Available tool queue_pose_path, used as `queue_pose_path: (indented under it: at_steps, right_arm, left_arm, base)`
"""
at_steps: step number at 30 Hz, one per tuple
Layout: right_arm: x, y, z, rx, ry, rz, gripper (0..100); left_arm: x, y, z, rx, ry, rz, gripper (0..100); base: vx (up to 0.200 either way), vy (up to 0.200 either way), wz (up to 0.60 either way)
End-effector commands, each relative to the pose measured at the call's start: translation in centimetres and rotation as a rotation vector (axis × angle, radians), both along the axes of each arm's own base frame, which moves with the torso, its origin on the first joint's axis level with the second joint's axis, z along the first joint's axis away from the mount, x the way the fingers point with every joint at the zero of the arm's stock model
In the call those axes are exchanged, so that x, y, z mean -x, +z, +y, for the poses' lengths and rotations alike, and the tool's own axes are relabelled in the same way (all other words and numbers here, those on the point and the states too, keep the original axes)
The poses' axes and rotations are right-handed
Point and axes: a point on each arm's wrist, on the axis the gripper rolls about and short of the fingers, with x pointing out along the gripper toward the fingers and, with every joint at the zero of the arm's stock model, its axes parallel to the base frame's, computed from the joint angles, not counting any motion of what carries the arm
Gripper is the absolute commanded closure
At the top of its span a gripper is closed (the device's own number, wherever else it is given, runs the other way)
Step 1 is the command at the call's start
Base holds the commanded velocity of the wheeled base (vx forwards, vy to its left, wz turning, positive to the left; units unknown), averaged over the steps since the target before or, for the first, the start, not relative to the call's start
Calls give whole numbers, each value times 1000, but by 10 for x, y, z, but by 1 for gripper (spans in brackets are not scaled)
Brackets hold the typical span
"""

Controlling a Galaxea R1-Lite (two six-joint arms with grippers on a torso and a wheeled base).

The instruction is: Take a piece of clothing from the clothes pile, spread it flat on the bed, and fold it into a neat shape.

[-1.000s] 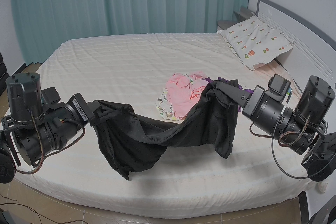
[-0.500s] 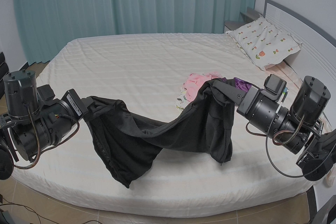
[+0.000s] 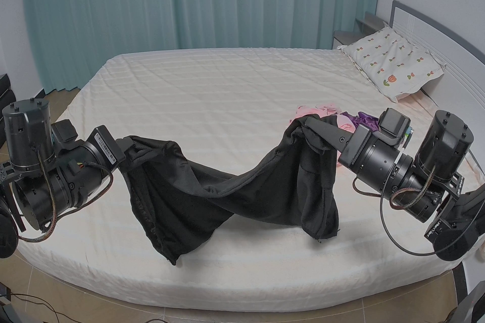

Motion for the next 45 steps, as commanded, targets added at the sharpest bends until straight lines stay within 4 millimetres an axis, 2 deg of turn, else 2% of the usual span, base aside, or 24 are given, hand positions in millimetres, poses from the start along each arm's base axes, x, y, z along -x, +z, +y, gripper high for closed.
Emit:
queue_pose_path:
  at_steps: [1,6,15,19,26,30,36,38,41,45]
  right_arm:
    - [0,-1,0,-4,0,-5,100]
    - [0,-5,0,2,1,5,100]
    - [0,-15,-7,21,-29,46,100]
    - [4,-18,-12,29,-35,55,100]
    - [31,-22,-27,57,-4,76,100]
    - [55,-10,-42,34,66,33,100]
    - [84,16,-62,-25,128,-70,100]
    - [88,26,-66,-45,123,-103,100]
    - [90,55,-72,-98,99,-187,100]
    - [70,89,-80,-118,-2,-227,100]
  left_arm:
    - [0,0,0,3,1,-2,100]
    - [1,-3,0,-3,3,9,100]
    - [3,-10,1,-13,2,36,100]
    - [4,-11,2,-13,3,39,100]
    - [14,-11,2,-10,-16,32,100]
    - [29,-13,-1,-11,-61,27,100]
    - [46,3,8,17,-66,-26,100]
    - [49,9,10,27,-66,-45,100]
    - [52,24,11,49,-64,-90,100]
    - [50,43,12,66,-58,-125,100]
  base:
    - [0,200,0]
    - [0,200,0]
    - [0,0,0]
    - [-200,0,0]
    - [-200,0,0]
    - [-200,0,0]
    - [-200,0,0]
    - [-200,0,0]
    - [-200,0,0]
    - [-200,0,0]
